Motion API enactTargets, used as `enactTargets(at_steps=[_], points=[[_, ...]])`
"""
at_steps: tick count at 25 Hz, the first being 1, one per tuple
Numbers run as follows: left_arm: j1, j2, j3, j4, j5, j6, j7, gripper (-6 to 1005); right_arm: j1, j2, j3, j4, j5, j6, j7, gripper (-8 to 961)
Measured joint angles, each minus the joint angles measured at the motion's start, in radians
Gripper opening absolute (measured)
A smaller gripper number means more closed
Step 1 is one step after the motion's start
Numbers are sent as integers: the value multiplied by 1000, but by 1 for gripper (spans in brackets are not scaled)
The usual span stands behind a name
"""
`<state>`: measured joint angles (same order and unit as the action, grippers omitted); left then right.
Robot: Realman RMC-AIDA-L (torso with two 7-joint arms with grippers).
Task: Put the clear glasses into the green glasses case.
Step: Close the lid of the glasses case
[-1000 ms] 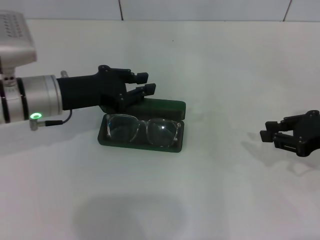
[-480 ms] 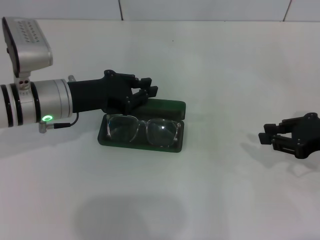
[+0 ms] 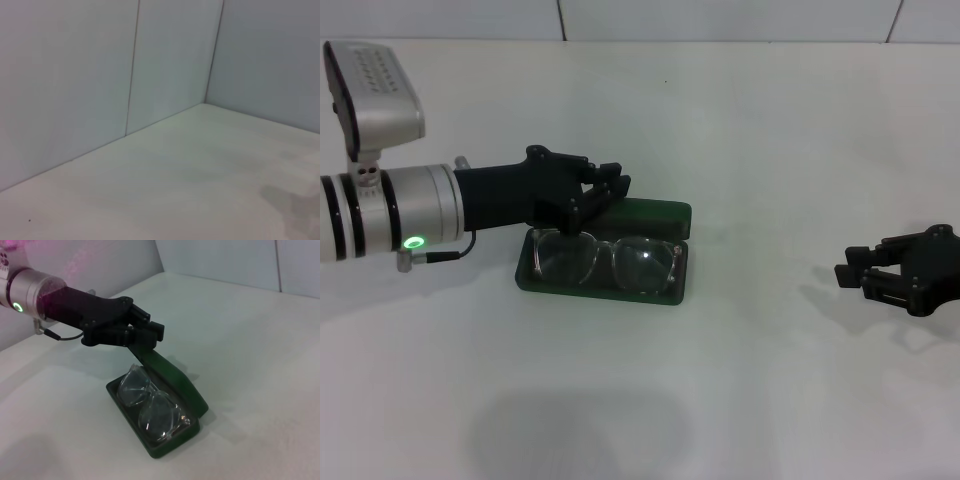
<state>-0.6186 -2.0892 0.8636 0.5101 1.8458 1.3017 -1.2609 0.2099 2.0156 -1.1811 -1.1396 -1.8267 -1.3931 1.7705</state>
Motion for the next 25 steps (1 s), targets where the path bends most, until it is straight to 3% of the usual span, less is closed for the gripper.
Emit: enactTargets(at_steps=[13,25], points=[[6,0,1,-36,5,-3,30,173,-1,0,1,10,27,-3,-19,327],[80,-4,3,-42,-1,68,82,175,17,0,3,11,28,-4,-28,334]])
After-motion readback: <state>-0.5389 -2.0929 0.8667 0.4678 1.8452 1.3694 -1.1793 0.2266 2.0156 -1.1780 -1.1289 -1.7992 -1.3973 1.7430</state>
